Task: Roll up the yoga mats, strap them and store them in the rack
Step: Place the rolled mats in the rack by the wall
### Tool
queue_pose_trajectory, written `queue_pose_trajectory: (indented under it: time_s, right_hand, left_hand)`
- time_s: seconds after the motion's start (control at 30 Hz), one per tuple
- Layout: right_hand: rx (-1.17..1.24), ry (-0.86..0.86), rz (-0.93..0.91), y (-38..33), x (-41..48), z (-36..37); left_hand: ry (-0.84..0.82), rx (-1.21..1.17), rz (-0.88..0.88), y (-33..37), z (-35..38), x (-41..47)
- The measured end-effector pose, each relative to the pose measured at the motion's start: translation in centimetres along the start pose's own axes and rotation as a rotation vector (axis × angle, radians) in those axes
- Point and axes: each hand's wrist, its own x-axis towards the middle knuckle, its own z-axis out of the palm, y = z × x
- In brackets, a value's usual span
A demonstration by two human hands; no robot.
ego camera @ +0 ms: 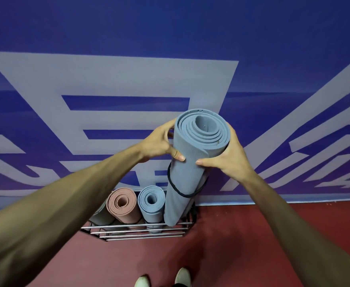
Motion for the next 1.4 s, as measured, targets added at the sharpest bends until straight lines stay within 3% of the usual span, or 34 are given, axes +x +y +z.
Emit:
queue_pose_trajectory:
  time_s: [0.3,0.9,1.4]
  right_hand:
    - [-0.019,0.018,-0.043,0.0,0.6,-2.0]
    - [-0.12,0.04,-0.108,-3.4,-1.6,1.8]
    - [-0.113,0.103,-0.026,-1.9,-3.5,2.9]
  left_hand:
    - [0.03,0.071,0.061,1.4,0.7,1.5]
    - [0.009,0.102,0.063,1.6,-2.6,-3.3]
    - [-0.07,0.161,0.069,0.8,-1.9,-3.0]
